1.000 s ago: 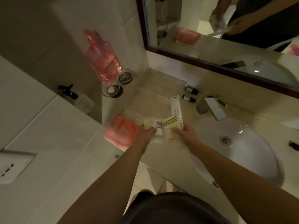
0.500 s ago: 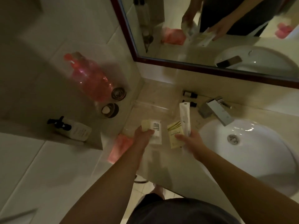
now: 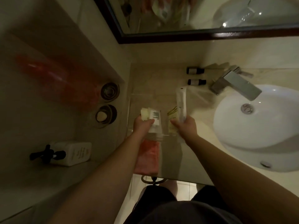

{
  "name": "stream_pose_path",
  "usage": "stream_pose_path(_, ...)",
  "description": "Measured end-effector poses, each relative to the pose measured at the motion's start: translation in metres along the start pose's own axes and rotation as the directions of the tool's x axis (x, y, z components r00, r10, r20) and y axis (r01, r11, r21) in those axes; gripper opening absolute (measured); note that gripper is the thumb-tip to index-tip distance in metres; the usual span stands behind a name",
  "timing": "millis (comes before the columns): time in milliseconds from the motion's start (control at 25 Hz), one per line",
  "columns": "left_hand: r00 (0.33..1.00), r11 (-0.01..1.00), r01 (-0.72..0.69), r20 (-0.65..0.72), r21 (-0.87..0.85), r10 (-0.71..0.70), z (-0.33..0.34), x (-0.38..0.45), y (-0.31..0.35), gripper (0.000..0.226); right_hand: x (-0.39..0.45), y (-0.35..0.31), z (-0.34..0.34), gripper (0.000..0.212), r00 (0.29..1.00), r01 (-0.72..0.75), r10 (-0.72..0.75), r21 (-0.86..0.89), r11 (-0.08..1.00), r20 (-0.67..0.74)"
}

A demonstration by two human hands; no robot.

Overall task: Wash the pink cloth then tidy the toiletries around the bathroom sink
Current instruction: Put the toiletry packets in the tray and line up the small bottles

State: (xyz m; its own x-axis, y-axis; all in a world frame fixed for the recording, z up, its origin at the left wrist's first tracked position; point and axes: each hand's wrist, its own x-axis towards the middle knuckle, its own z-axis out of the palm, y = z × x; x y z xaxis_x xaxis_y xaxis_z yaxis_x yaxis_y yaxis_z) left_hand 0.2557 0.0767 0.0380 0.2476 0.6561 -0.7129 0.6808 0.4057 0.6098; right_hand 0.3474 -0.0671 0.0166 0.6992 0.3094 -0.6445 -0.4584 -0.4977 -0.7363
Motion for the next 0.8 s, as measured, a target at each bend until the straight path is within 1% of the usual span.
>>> stream_pose_path(120, 1.000, 1.000, 0.014, 0.024, -0.014, -0.014, 0.000, 0.017, 0.002, 0.031, 0.009, 0.001, 0.011, 0.043, 0.997, 0.015, -0.023, -0.120, 0.993, -0.067)
stream_pose_path(280, 0.998, 1.000, 0.025, 0.064, -0.003, -0.024, 0.007, 0.031, 0.000, 0.031, 0.013, 0.006, 0.018, 0.049, 0.985, -0.051, 0.013, -0.223, 0.974, -0.171)
stream_pose_path(400, 0.994, 1.000, 0.017, 0.111, 0.008, -0.018, 0.013, 0.034, 0.000, 0.032, 0.013, 0.007, 0.016, 0.050, 0.981, -0.104, 0.056, -0.264, 0.959, -0.185)
stream_pose_path(480, 0.993, 1.000, 0.028, 0.112, 0.007, -0.028, 0.016, 0.034, 0.000, 0.034, 0.012, 0.004, 0.013, 0.052, 0.982, -0.122, 0.076, -0.268, 0.956, -0.175)
stream_pose_path(560, 0.994, 0.999, 0.037, 0.104, 0.007, -0.038, 0.018, 0.034, -0.001, 0.037, 0.010, 0.003, 0.010, 0.056, 0.983, -0.112, 0.065, -0.278, 0.954, -0.171)
stream_pose_path(640, 0.994, 1.000, 0.025, 0.106, 0.014, -0.026, 0.018, 0.033, -0.002, 0.040, 0.008, -0.001, 0.007, 0.059, 0.979, -0.105, 0.043, -0.311, 0.945, -0.200)
stream_pose_path(800, 0.996, 1.000, 0.001, 0.089, 0.019, -0.003, 0.016, 0.034, -0.004, 0.040, 0.004, -0.006, 0.002, 0.052, 0.970, -0.063, -0.027, -0.357, 0.932, -0.243)
